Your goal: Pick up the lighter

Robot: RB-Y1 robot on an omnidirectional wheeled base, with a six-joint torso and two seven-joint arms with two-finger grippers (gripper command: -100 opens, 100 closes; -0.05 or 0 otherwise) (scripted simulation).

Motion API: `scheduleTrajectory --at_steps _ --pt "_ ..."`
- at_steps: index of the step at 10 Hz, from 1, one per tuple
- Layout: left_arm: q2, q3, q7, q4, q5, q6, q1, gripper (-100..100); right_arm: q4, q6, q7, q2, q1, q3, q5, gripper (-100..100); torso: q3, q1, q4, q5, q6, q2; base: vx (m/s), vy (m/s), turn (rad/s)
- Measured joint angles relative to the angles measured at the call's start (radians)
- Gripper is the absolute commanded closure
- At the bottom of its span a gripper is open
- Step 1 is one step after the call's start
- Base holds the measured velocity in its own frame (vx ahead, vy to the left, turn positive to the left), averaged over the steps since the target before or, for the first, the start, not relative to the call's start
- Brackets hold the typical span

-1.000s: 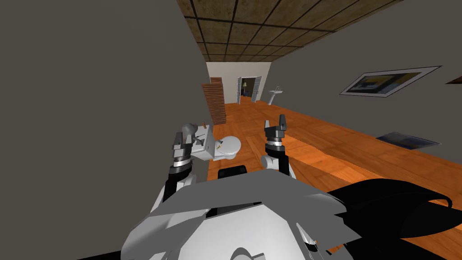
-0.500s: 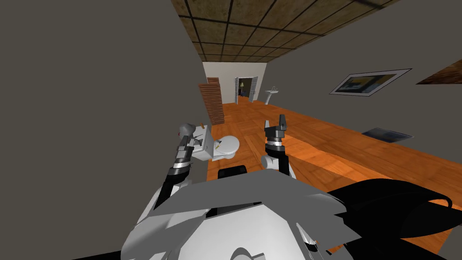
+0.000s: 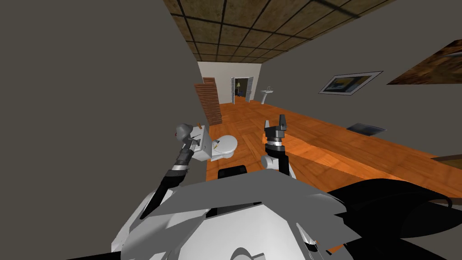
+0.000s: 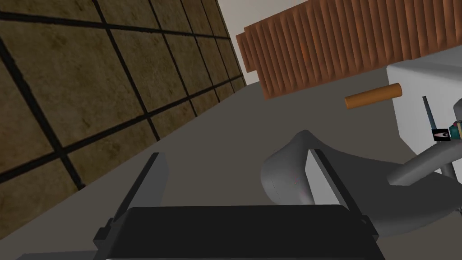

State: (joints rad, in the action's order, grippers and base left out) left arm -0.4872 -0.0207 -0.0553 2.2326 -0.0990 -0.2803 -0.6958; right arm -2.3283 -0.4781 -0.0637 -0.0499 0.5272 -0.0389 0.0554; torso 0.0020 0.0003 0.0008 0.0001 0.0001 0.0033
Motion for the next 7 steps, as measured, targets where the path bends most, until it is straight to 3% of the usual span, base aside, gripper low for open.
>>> scheduleTrajectory --at_steps 5,7 --pt "-0.142 0.004 0.018 -0.044 -0.015 0.147 -0.051 -100 0.000 0.000 0.000 0.000 0.000 0.000 0.000 0 -0.002 -0.001 -0.001 0.000 0.000 -0.003 -0.016 -0.013 -0.104" --pt "-0.198 0.024 0.030 -0.042 -0.027 0.193 -0.072 -100 0.000 0.000 0.000 0.000 0.000 0.000 0.000 0 -0.002 0.000 -0.001 0.000 0.000 -0.004 0.011 -0.018 -0.109"
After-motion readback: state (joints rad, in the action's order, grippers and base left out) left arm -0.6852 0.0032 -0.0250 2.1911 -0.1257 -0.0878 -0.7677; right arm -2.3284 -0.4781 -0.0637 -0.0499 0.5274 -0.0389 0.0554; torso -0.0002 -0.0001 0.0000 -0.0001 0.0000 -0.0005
